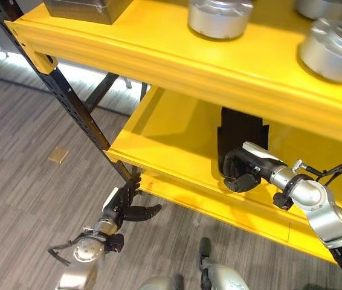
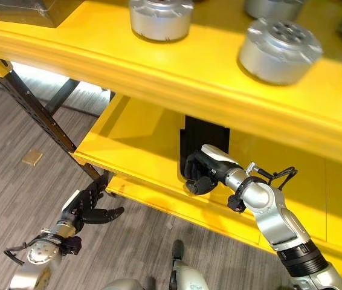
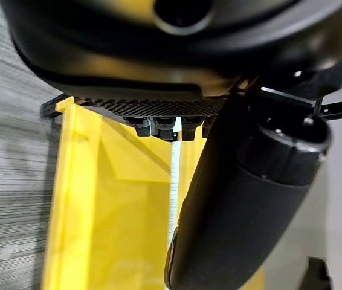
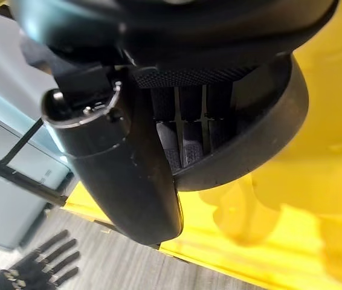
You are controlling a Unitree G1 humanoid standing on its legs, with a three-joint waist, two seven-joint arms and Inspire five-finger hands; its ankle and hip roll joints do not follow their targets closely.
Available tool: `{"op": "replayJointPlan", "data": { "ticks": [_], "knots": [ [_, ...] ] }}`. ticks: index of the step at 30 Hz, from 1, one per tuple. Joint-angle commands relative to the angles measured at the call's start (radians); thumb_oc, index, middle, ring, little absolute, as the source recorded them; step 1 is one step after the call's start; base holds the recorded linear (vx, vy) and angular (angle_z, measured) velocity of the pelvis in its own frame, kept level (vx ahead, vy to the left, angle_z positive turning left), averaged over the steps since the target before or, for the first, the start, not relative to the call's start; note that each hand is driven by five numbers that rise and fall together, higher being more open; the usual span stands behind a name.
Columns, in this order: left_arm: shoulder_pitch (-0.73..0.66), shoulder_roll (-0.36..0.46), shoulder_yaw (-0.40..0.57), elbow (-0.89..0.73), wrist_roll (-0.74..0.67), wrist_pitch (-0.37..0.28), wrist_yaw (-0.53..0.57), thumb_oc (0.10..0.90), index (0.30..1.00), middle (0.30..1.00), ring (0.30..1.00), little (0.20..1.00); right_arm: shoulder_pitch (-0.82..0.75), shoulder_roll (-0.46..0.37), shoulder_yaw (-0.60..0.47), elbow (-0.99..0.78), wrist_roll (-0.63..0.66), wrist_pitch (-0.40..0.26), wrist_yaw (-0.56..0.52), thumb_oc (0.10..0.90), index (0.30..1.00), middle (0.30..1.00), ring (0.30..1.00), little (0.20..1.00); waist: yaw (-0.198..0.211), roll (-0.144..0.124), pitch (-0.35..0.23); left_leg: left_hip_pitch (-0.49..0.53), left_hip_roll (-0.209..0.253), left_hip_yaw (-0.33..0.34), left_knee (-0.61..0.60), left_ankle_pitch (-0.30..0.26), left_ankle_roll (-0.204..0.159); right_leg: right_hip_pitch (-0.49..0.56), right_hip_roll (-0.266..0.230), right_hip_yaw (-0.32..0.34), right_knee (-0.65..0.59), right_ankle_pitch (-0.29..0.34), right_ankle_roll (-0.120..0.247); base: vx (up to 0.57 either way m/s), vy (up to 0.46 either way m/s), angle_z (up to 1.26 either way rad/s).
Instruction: Move parts from the plastic box to the shelf.
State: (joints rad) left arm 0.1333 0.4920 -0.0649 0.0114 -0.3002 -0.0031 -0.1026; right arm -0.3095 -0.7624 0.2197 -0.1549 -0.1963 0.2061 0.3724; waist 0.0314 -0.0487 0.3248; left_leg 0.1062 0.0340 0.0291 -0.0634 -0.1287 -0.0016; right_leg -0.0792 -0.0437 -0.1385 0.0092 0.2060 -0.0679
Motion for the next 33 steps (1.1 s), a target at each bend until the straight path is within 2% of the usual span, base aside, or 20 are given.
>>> {"op": "replayJointPlan", "data": {
  "ticks": [1,8,18,28,33],
  "knots": [
    [-0.015,0.028,0.045,-0.091,-0.011,-0.078,-0.018,0.900,1.000,1.000,1.000,1.000,-0.097,-0.029,-0.061,-0.051,-0.020,-0.037,-0.096,0.400,0.300,0.300,0.300,0.300,-0.013,-0.008,-0.112,0.139,0.012,-0.001,0.052,-0.037,-0.015,-0.107,-0.077,0.005,0.121,-0.083,0.218,0.07,-0.022,0.08],
    [-0.009,0.024,0.042,-0.103,-0.030,-0.064,-0.017,0.900,1.000,1.000,1.000,1.000,-0.028,-0.032,-0.117,-0.056,-0.089,0.007,-0.160,0.400,0.300,0.300,0.300,0.300,-0.048,0.015,-0.115,0.147,0.020,0.022,0.038,-0.029,-0.022,-0.142,-0.067,0.003,0.167,-0.104,0.209,0.06,0.027,-0.15],
    [0.000,0.018,0.031,-0.122,-0.026,-0.045,-0.015,0.900,1.000,1.000,1.000,1.000,0.050,-0.036,-0.168,-0.072,-0.139,0.062,-0.198,0.400,0.300,0.300,0.300,0.300,-0.084,0.024,-0.126,0.157,0.001,0.054,0.037,-0.042,-0.017,-0.137,-0.067,0.032,0.131,-0.084,0.218,-0.02,0.017,-0.06],
    [0.007,0.007,0.044,-0.123,-0.020,-0.023,0.024,0.900,1.000,1.000,1.000,1.000,0.086,-0.034,-0.194,-0.073,-0.149,0.069,-0.213,0.400,0.300,0.300,0.300,0.300,-0.099,0.023,-0.141,0.167,-0.010,0.073,0.035,-0.047,-0.013,-0.117,-0.065,0.049,0.088,-0.065,0.225,-0.03,0.000,-0.09],
    [0.025,0.005,0.069,-0.120,0.002,-0.023,0.016,0.900,1.000,1.000,1.000,1.000,0.076,-0.035,-0.191,-0.068,-0.157,0.066,-0.187,0.400,0.300,0.300,0.300,0.300,-0.088,0.018,-0.138,0.170,-0.008,0.096,0.031,-0.045,-0.013,-0.123,-0.077,0.003,0.087,-0.058,0.234,0.00,-0.046,-0.09]
  ]
}}
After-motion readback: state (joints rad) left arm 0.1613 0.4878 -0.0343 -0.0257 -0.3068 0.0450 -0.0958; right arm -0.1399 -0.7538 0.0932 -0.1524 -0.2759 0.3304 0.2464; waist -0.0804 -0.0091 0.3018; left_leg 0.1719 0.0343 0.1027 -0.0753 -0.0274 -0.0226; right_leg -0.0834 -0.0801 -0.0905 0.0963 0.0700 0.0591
